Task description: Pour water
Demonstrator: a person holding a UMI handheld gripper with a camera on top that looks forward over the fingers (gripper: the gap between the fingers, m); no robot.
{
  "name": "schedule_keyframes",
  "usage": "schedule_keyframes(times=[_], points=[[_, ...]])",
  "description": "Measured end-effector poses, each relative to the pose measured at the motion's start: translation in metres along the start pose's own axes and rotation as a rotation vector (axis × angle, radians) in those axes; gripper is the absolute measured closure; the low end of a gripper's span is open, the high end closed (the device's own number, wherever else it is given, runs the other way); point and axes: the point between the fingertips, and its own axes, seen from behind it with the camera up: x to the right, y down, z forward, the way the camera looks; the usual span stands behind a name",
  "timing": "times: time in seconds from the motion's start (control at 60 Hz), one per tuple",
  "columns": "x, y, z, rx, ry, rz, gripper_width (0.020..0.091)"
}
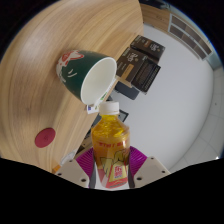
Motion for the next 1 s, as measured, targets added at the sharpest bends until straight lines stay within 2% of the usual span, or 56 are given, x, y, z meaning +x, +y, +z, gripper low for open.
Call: schedule_keyframes(times=[0.083,0.267,0.45,0.55,0.633,0.717,0.733,0.817,1.0], points=[[-0.011,0.003,-0.001,-0.011,-0.054,-0.058,0.0656],[0.000,0.006,-0.002,-0.005,-0.026,0.084,0.0657],[0.061,0.013,-0.016,0.156,0.034,0.794,0.0653],[0.072,0.045,-0.032,0.187,0.085,1.253,0.0649],[0.048,0.054,-0.031,0.236,0.068,1.560,0.0639],[0.008,0.042,-0.015,0.316,-0.053,1.749,0.0628],[-0.012,0.042,-0.024,0.313,-0.030,1.802,0.0629],[-0.058,0.031,0.003,0.311,-0.099,1.923,0.0629],[-0.121,0.007,0.028,0.349,-0.186,2.044,0.0611]])
